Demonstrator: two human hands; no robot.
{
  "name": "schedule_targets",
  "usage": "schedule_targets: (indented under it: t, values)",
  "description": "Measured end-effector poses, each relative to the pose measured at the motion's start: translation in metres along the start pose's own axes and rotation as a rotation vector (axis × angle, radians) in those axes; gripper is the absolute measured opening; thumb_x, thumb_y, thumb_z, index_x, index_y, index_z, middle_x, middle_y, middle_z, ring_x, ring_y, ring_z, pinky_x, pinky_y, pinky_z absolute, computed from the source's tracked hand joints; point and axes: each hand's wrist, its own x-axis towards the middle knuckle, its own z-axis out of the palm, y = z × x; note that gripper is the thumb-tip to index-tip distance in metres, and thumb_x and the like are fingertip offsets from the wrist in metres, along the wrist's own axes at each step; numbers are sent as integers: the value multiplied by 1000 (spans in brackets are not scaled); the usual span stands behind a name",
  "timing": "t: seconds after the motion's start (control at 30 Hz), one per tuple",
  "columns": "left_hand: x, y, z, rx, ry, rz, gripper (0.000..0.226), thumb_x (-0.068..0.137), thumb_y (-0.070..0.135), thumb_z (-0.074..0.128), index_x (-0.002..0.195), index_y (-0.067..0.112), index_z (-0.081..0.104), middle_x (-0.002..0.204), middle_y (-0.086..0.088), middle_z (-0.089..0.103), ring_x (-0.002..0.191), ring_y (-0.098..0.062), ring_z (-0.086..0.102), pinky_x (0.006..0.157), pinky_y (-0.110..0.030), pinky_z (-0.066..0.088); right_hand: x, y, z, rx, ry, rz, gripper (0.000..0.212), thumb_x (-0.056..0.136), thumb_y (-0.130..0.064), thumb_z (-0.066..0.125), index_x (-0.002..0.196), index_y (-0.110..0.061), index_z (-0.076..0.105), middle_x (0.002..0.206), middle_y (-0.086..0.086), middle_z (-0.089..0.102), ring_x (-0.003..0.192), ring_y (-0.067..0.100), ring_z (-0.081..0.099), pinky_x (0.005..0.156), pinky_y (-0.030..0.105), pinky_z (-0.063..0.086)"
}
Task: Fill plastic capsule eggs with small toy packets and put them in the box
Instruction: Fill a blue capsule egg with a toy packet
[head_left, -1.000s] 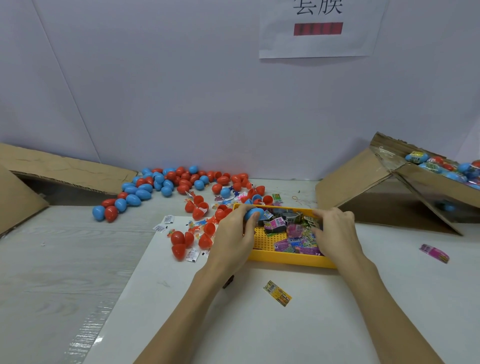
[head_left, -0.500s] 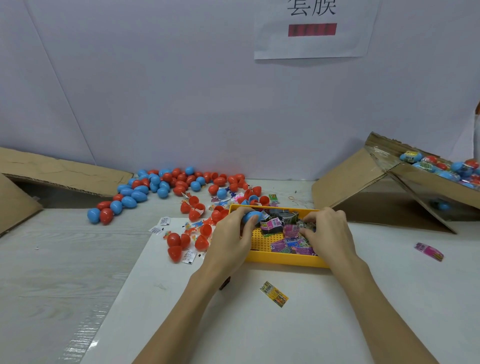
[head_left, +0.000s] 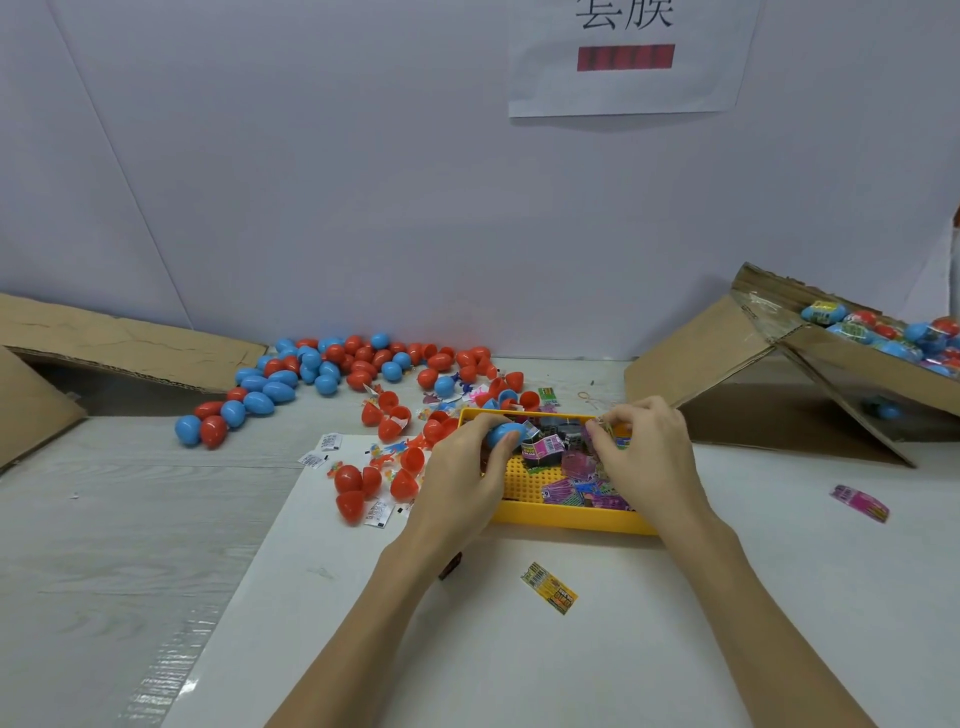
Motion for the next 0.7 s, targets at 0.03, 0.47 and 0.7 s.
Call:
schedule_targets:
  t: [0.03,0.47,0.7]
  values:
    - [0,1,0,-4,6,4,29,104,33,54,127,18,64,107,7,68,93,-6,61,73,-11,45,0,-1,-1,39,-11,-8,19,97,-32,71,94,-14,75,103,2,55,99,15,49,80,27,38]
    - [0,2,0,-7,13,63,27,100,30,64,124,18,67,113,7,69,98,-7,61,79,-13,49,-6,-6,1,248,-158,-25,23,101,-13,65,121,-22,74,97,-8,74,88,-2,65,68,3,44]
    - [0,0,2,-10,16,56,26,99,31,65,124,20,66,112,9,69,97,-5,61,78,-11,48,-6,-7,1,135,-69,-199,29,107,-15,54,132,-18,66,123,0,74,113,17,68,78,6,44]
